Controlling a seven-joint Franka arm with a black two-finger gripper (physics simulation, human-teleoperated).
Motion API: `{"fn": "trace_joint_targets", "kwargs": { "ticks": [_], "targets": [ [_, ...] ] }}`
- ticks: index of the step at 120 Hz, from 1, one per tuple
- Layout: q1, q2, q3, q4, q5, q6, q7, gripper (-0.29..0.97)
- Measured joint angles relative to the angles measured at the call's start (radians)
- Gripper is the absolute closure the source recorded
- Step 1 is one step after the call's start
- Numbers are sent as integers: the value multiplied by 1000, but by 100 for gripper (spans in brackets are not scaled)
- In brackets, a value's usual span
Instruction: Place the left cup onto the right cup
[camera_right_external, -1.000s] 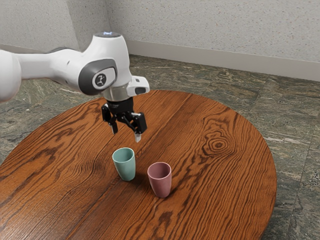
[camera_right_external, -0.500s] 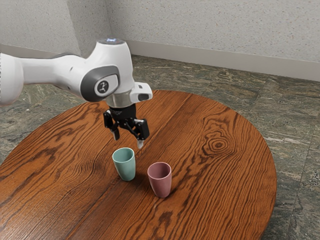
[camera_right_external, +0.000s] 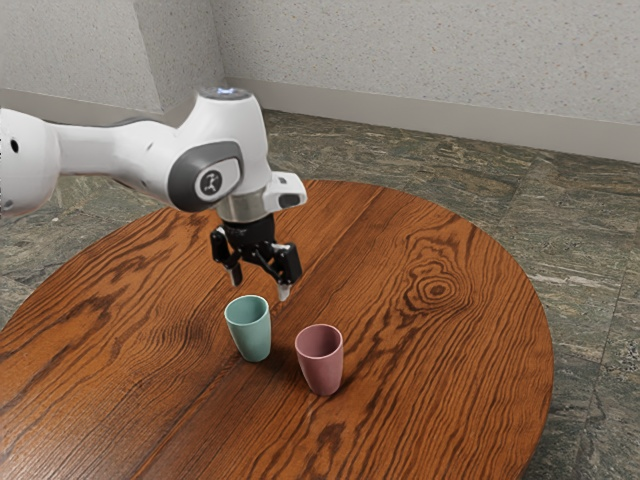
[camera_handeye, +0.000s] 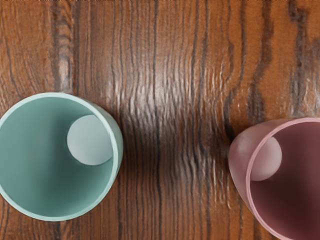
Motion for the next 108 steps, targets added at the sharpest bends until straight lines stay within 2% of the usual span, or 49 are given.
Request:
{"fn": "trace_joint_targets", "kwargs": {
  "ticks": [108],
  "targets": [
    [21, 24, 15, -42, 1, 63, 11, 0]
  ]
}}
